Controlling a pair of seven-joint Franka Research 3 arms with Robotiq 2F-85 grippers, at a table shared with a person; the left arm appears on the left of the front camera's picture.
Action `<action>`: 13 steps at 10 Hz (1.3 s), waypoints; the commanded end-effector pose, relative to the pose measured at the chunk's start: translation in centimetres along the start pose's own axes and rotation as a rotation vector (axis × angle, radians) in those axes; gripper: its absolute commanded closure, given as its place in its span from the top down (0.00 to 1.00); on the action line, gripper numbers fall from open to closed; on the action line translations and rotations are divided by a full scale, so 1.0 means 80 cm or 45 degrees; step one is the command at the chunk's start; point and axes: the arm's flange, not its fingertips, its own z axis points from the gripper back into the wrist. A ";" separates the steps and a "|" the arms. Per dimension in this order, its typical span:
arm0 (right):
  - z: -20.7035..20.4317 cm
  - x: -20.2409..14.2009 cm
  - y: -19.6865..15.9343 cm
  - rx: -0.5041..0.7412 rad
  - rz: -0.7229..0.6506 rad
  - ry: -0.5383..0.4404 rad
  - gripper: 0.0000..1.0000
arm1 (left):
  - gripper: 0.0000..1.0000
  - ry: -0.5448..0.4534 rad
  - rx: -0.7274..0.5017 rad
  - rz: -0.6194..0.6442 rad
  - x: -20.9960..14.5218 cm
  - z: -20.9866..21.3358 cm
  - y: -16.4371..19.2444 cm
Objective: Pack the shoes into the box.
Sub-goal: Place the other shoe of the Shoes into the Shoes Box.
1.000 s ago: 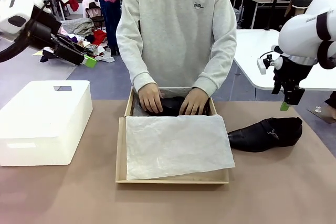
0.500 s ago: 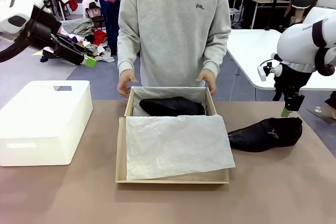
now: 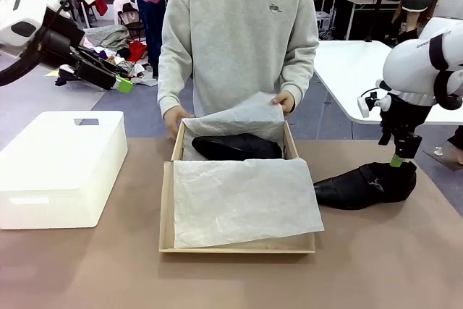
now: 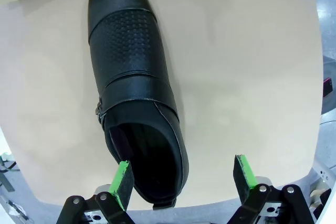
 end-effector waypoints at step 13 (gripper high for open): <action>-0.074 -0.007 -0.016 0.082 -0.003 -0.039 0.83 | 1.00 -0.015 -0.016 -0.009 -0.001 -0.001 0.001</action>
